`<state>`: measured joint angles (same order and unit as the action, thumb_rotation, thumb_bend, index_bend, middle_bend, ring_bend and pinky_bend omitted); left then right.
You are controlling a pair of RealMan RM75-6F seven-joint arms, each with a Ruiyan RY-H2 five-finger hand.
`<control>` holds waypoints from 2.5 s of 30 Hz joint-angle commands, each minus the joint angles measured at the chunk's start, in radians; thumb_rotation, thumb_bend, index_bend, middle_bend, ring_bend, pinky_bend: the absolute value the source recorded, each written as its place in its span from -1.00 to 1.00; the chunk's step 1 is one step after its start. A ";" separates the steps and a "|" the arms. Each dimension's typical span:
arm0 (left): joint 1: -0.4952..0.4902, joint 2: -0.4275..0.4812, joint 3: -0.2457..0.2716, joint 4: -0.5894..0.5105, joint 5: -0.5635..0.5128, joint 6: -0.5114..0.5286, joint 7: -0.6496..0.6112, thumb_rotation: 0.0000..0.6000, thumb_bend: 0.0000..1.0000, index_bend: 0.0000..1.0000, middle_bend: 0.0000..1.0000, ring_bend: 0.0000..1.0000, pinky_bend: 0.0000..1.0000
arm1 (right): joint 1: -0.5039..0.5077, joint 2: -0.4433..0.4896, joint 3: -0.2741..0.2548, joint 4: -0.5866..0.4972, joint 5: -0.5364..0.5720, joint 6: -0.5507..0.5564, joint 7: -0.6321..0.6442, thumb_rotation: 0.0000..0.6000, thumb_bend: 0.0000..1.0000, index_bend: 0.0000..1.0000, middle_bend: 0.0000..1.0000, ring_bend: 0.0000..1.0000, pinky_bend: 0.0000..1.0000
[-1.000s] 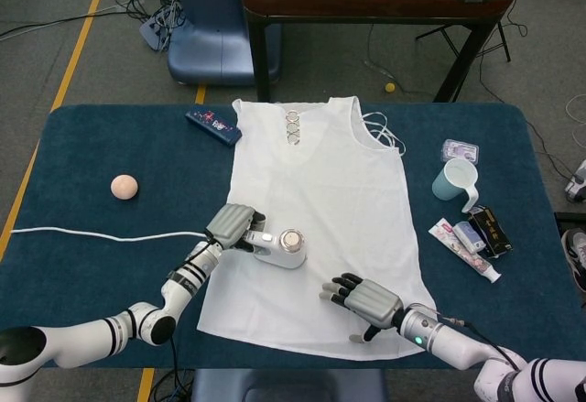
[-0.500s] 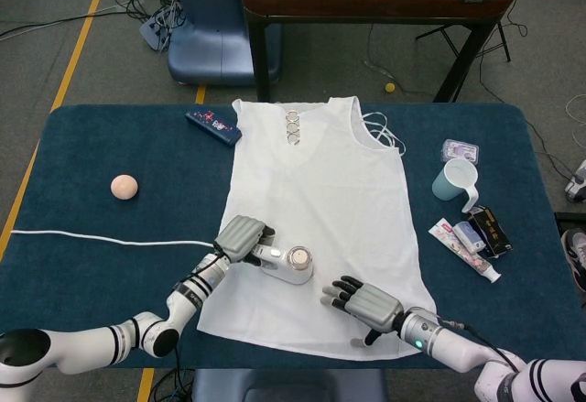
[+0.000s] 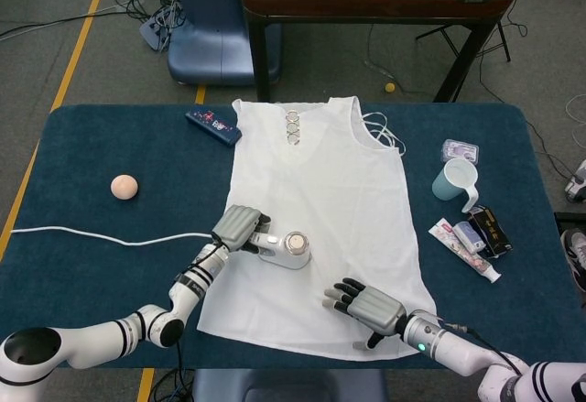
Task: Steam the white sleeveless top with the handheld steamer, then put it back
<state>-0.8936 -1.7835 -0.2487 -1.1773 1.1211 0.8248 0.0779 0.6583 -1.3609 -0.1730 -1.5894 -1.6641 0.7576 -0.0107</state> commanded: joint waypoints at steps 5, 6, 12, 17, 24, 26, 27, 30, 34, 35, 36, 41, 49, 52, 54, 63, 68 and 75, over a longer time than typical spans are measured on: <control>0.004 0.003 -0.021 0.054 -0.028 -0.003 -0.014 1.00 -0.50 0.90 0.80 0.49 0.58 | 0.002 0.002 -0.001 -0.004 0.004 0.005 -0.005 0.68 -0.46 -1.00 -0.87 -1.00 -1.00; 0.006 0.008 -0.021 0.060 -0.030 -0.004 -0.013 1.00 -0.50 0.90 0.80 0.49 0.58 | 0.003 0.002 -0.002 -0.005 0.005 0.006 -0.005 0.68 -0.46 -1.00 -0.87 -1.00 -1.00; 0.026 0.048 -0.006 0.053 -0.028 -0.006 -0.008 1.00 -0.50 0.90 0.80 0.49 0.58 | 0.004 0.003 -0.003 -0.009 0.009 0.009 -0.009 0.68 -0.46 -1.00 -0.87 -1.00 -1.00; 0.050 0.099 0.011 0.023 -0.028 -0.002 0.004 1.00 -0.50 0.90 0.80 0.49 0.58 | 0.005 0.003 -0.004 -0.013 0.011 0.012 -0.014 0.68 -0.46 -1.00 -0.87 -1.00 -1.00; 0.079 0.169 0.011 -0.111 0.005 0.037 -0.020 1.00 -0.50 0.89 0.79 0.48 0.58 | 0.008 -0.002 -0.005 -0.013 0.013 0.012 -0.017 0.68 -0.46 -1.00 -0.87 -1.00 -1.00; 0.081 0.176 0.011 -0.147 0.016 0.045 -0.025 1.00 -0.50 0.89 0.79 0.48 0.58 | 0.008 -0.003 -0.006 -0.013 0.013 0.013 -0.017 0.68 -0.46 -1.00 -0.87 -1.00 -1.00; 0.080 0.177 0.011 -0.166 0.023 0.048 -0.025 1.00 -0.50 0.89 0.79 0.48 0.58 | 0.008 -0.003 -0.006 -0.013 0.013 0.014 -0.017 0.68 -0.46 -1.00 -0.87 -1.00 -1.00; 0.074 0.163 0.017 -0.200 0.037 0.054 -0.021 1.00 -0.50 0.89 0.79 0.48 0.58 | 0.008 -0.002 -0.006 -0.013 0.015 0.017 -0.017 0.68 -0.46 -1.00 -0.87 -1.00 -1.00; 0.060 0.129 0.026 -0.218 0.047 0.053 0.000 1.00 -0.50 0.89 0.79 0.48 0.58 | 0.007 0.000 -0.006 -0.013 0.017 0.020 -0.016 0.68 -0.46 -1.00 -0.87 -1.00 -1.00; 0.056 0.120 0.028 -0.217 0.047 0.052 0.005 1.00 -0.50 0.89 0.79 0.48 0.58 | 0.007 0.000 -0.006 -0.013 0.018 0.021 -0.015 0.69 -0.46 -1.00 -0.87 -1.00 -1.00; 0.052 0.110 0.029 -0.214 0.047 0.051 0.013 1.00 -0.50 0.89 0.79 0.48 0.58 | 0.007 0.001 -0.006 -0.013 0.019 0.021 -0.015 0.69 -0.46 -1.00 -0.87 -1.00 -1.00; 0.027 0.045 0.030 -0.167 0.035 0.049 0.058 1.00 -0.50 0.89 0.79 0.47 0.58 | 0.006 0.001 -0.008 -0.016 0.020 0.023 -0.018 0.69 -0.46 -1.00 -0.87 -1.00 -1.00; -0.002 -0.017 0.015 -0.084 0.011 0.035 0.083 1.00 -0.50 0.89 0.79 0.47 0.58 | 0.003 0.002 -0.010 -0.016 0.028 0.023 -0.026 0.69 -0.46 -1.00 -0.87 -1.00 -1.00; -0.008 -0.027 0.005 -0.055 0.000 0.030 0.080 1.00 -0.50 0.89 0.79 0.47 0.58 | 0.002 0.003 -0.010 -0.016 0.030 0.024 -0.026 0.69 -0.46 -1.00 -0.87 -1.00 -1.00; -0.010 -0.033 -0.004 -0.030 -0.006 0.029 0.074 1.00 -0.50 0.89 0.79 0.47 0.58 | 0.002 0.004 -0.010 -0.017 0.030 0.025 -0.026 0.69 -0.46 -1.00 -0.87 -1.00 -1.00; -0.010 -0.025 -0.023 0.031 -0.014 0.030 0.051 1.00 -0.50 0.89 0.79 0.47 0.58 | 0.004 0.002 -0.010 -0.017 0.032 0.021 -0.029 0.68 -0.46 -1.00 -0.87 -1.00 -1.00; -0.002 -0.011 -0.024 0.053 -0.011 0.033 0.037 1.00 -0.50 0.89 0.79 0.47 0.58 | 0.004 0.002 -0.011 -0.020 0.034 0.020 -0.036 0.69 -0.46 -1.00 -0.87 -1.00 -1.00; 0.010 0.012 -0.025 0.078 -0.015 0.033 0.026 1.00 -0.50 0.89 0.79 0.47 0.58 | 0.002 0.005 -0.012 -0.027 0.037 0.019 -0.047 0.69 -0.46 -1.00 -0.87 -1.00 -1.00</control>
<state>-0.8846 -1.7720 -0.2736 -1.0998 1.1067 0.8574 0.1046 0.6603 -1.3559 -0.1853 -1.6168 -1.6270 0.7771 -0.0576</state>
